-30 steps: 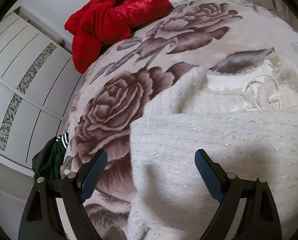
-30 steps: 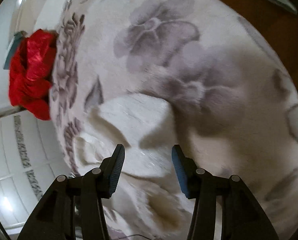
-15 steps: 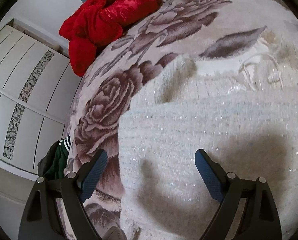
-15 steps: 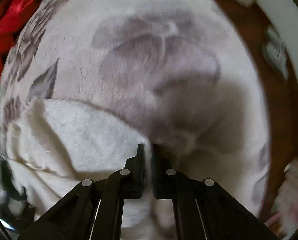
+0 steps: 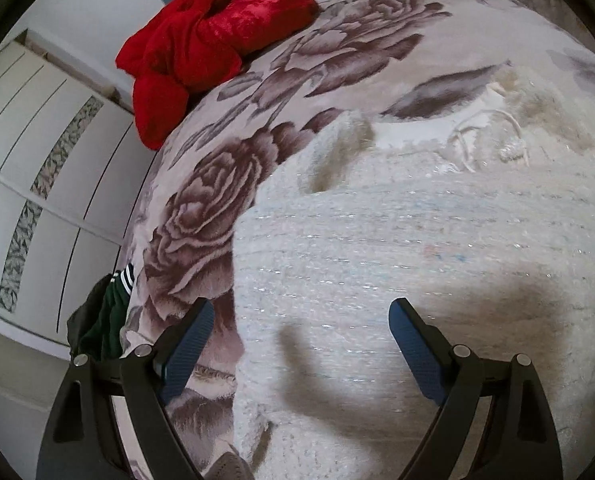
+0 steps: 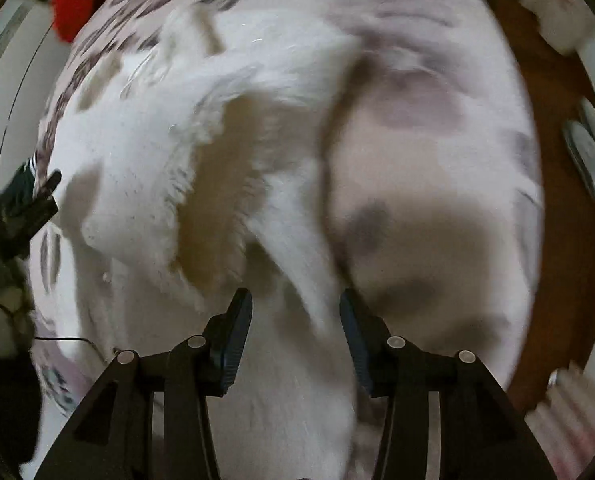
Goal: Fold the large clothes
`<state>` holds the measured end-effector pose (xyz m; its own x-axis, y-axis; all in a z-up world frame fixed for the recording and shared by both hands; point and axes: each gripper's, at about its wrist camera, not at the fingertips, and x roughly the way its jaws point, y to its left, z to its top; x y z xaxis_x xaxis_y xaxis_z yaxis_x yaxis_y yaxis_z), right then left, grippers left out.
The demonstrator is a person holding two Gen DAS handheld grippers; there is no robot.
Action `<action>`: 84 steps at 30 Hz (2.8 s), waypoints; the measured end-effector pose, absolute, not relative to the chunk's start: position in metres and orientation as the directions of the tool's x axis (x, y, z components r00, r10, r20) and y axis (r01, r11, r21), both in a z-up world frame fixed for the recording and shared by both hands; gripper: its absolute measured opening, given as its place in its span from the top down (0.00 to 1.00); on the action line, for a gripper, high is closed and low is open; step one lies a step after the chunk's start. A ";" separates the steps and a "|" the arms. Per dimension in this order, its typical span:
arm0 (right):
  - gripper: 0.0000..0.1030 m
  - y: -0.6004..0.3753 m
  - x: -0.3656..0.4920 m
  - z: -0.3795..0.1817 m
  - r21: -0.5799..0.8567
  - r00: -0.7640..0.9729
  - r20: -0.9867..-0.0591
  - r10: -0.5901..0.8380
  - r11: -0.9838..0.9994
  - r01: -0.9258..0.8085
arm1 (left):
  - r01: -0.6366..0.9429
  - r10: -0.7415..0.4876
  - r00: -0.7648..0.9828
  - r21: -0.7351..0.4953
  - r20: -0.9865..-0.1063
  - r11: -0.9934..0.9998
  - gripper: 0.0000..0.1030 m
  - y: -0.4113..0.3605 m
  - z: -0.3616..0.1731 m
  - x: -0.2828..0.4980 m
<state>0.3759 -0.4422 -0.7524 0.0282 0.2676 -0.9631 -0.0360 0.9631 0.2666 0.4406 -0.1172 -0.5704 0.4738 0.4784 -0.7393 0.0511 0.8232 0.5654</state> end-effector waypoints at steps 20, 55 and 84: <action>0.58 -0.515 0.338 -0.754 0.313 0.015 -0.946 0.325 0.898 0.310 | 0.056 0.454 0.428 0.525 -0.781 0.849 0.12 -0.102 -0.567 0.420; 0.31 -0.678 0.167 -0.681 -0.169 -0.137 -0.981 -0.137 0.951 0.259 | 0.164 0.400 0.268 0.450 -0.877 0.878 0.12 -0.422 -0.562 0.162; 0.21 -0.519 0.453 -0.819 0.736 -0.048 -0.613 0.789 0.592 0.330 | -0.085 0.335 0.291 0.324 -0.896 0.942 0.84 -0.345 -0.558 0.227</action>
